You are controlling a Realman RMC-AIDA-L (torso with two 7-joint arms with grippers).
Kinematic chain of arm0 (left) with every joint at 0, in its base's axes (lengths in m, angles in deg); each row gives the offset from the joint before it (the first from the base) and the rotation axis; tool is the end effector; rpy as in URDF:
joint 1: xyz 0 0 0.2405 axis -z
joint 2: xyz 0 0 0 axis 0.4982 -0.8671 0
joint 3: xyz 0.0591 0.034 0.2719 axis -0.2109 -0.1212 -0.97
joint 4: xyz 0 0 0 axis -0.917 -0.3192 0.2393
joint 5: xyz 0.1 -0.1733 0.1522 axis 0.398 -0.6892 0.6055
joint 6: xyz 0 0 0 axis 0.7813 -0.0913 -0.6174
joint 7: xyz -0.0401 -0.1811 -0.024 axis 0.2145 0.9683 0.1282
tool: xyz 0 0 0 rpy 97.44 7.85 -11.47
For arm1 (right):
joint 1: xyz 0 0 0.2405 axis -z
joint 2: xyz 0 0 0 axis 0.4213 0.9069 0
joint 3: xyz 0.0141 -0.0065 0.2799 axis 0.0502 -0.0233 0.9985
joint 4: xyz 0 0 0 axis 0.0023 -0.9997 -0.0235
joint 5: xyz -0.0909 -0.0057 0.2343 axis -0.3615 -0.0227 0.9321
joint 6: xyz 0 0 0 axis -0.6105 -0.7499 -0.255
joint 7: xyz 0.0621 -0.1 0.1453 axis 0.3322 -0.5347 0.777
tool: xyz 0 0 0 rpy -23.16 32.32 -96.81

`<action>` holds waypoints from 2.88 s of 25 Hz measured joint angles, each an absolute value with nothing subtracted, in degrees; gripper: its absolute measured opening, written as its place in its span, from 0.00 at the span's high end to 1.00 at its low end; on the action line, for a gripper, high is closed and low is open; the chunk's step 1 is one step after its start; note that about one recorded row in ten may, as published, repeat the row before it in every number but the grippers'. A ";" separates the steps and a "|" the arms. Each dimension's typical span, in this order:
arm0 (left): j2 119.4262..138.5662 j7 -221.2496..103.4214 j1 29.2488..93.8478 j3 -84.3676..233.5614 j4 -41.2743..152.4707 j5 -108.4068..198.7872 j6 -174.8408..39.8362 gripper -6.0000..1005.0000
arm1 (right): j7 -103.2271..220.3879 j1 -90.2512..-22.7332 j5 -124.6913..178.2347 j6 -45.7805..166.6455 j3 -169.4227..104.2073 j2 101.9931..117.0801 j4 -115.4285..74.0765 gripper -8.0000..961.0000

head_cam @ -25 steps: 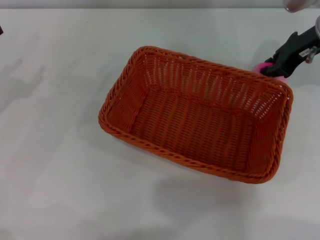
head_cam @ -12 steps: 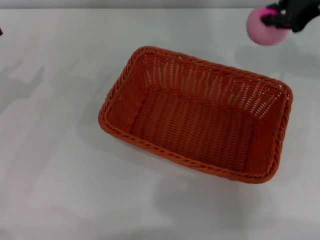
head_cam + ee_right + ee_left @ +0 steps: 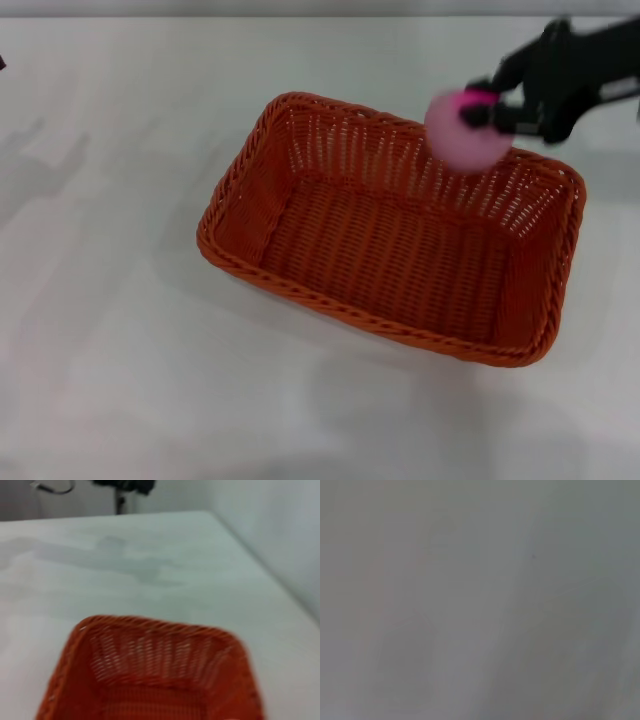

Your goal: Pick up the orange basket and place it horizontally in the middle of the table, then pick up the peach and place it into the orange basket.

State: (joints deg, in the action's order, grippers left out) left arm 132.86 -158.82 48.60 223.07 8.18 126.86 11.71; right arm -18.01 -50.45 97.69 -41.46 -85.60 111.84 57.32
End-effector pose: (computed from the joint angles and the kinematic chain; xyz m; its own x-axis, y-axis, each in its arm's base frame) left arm -0.3630 0.4087 0.0569 0.6329 0.2406 0.7359 0.7329 -0.4924 -0.4694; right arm 0.2151 0.4022 0.0399 0.9757 -0.2100 -0.0623 -0.2188 -0.9228 -0.3171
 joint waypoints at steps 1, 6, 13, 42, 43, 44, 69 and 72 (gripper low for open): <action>132.89 -158.81 48.60 223.07 8.29 126.85 11.72 0.30 | -18.50 -50.44 97.85 -41.39 -85.98 111.89 56.20 0.78; 132.87 -158.82 48.88 223.03 9.68 126.64 11.74 0.30 | -22.77 -51.36 99.31 -40.84 -87.25 111.95 47.50 0.78; 132.91 -158.82 49.04 223.02 10.44 126.60 11.75 0.30 | -25.70 -51.75 99.47 -38.09 -87.36 111.93 41.18 0.78; 132.84 -172.96 47.37 223.08 14.81 113.92 11.74 0.30 | -42.03 -42.98 119.20 -36.66 -57.61 111.60 32.25 0.14; 132.86 -173.86 47.09 223.07 15.02 112.74 11.74 0.30 | -44.50 -42.75 120.05 -36.64 -54.90 111.61 29.19 0.14; 132.88 -175.06 46.58 223.07 15.35 111.03 11.74 0.30 | -47.72 -42.51 120.84 -36.60 -52.03 111.60 26.08 0.14; 132.99 -193.95 44.54 223.04 29.12 93.16 16.11 0.30 | -83.89 -38.64 123.49 -31.45 -21.58 111.53 -10.79 0.14; 132.99 -193.69 44.38 223.08 29.84 90.28 15.57 0.30 | -85.00 -38.63 123.60 -31.50 -19.71 111.52 -11.91 0.14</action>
